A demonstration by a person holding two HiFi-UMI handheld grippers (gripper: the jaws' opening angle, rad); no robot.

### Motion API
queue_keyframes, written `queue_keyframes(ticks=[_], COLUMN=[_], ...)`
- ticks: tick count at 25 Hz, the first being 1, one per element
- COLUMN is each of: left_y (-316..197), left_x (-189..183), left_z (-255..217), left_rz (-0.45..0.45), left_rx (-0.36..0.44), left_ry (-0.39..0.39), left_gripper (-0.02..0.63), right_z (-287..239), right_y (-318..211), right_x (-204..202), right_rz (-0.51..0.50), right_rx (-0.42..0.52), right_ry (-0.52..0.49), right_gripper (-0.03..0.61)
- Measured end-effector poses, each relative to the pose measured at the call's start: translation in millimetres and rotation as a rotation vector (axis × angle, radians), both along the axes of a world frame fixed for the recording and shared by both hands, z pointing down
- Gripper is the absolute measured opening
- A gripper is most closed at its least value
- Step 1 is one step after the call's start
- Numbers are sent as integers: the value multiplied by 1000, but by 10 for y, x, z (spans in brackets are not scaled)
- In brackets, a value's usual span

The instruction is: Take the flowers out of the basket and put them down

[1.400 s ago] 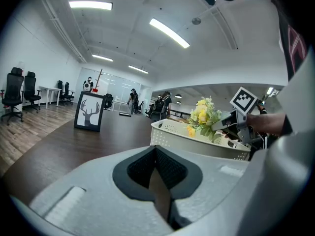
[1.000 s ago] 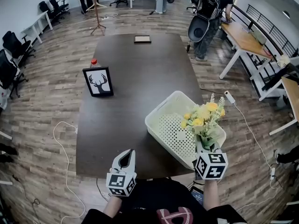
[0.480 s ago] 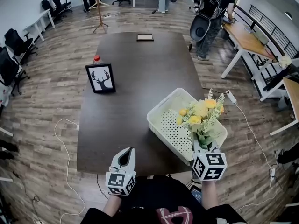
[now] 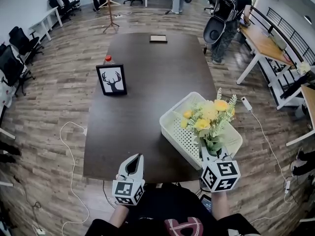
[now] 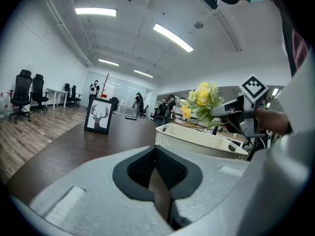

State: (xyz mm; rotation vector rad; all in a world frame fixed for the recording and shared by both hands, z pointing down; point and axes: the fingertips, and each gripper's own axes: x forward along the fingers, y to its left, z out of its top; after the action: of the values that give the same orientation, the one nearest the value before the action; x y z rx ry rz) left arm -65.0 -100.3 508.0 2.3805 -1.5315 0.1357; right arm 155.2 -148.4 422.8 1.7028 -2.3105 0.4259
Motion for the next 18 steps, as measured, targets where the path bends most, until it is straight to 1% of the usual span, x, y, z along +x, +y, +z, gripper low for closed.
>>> queue_keyframes(ticks=[8, 18], left_y=[71, 150], left_x=[-128, -382], left_z=[-27, -27], left_rz=[-33, -105], left_rx=[4, -6], left_ry=[13, 16], left_gripper=[8, 8], right_z=[26, 114], right_y=[-5, -13], right_x=[-444, -939], right_rz=[-100, -218], right_rx=[6, -8], right_ry=[-9, -18], right_gripper=[51, 51])
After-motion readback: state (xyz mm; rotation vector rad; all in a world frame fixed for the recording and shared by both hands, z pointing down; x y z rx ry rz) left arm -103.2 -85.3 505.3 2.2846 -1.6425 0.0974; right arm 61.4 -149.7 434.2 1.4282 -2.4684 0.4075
